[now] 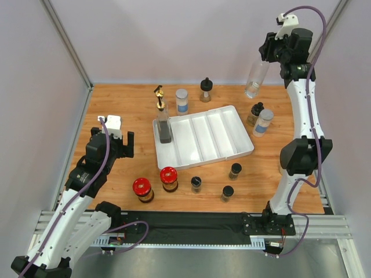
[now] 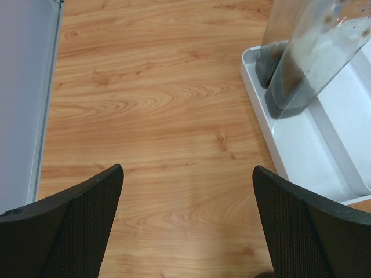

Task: Organize the condiment bottles
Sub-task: Place the bottle in the storage box.

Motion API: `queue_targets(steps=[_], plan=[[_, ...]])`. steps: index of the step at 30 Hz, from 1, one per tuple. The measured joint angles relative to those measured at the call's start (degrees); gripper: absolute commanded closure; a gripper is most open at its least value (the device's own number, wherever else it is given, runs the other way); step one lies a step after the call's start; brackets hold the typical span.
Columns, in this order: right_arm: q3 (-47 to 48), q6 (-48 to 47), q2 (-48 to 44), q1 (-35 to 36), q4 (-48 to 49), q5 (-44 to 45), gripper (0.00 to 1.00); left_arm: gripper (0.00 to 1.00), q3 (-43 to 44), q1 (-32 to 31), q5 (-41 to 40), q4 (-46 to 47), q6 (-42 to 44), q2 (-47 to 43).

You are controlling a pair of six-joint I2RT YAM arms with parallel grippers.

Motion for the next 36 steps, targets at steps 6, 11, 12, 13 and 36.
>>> queue_targets(steps=[6, 11, 12, 13, 36], plan=[[-0.02, 2.25, 0.20, 1.95, -0.70, -4.26, 1.00, 0.00, 0.00, 0.00, -0.52, 0.00, 0.00, 0.04], [-3.34, 2.89, -2.12, 3.96, -0.94, -7.41, 1.00, 0.00, 0.00, 0.00, -0.55, 0.00, 0.00, 0.04], [-4.46, 2.69, -2.95, 4.66, -1.16, -7.74, 1.00, 0.00, 0.00, 0.00, -0.55, 0.00, 0.00, 0.04], [-5.95, 2.45, -4.13, 5.62, -1.22, -8.17, 1.00, 0.00, 0.00, 0.00, -0.55, 0.00, 0.00, 0.04], [-18.99, -9.44, -18.18, 32.59, -12.85, -17.84, 1.00, 0.00, -0.15, 0.00, -2.10, 0.00, 0.00, -1.53]])
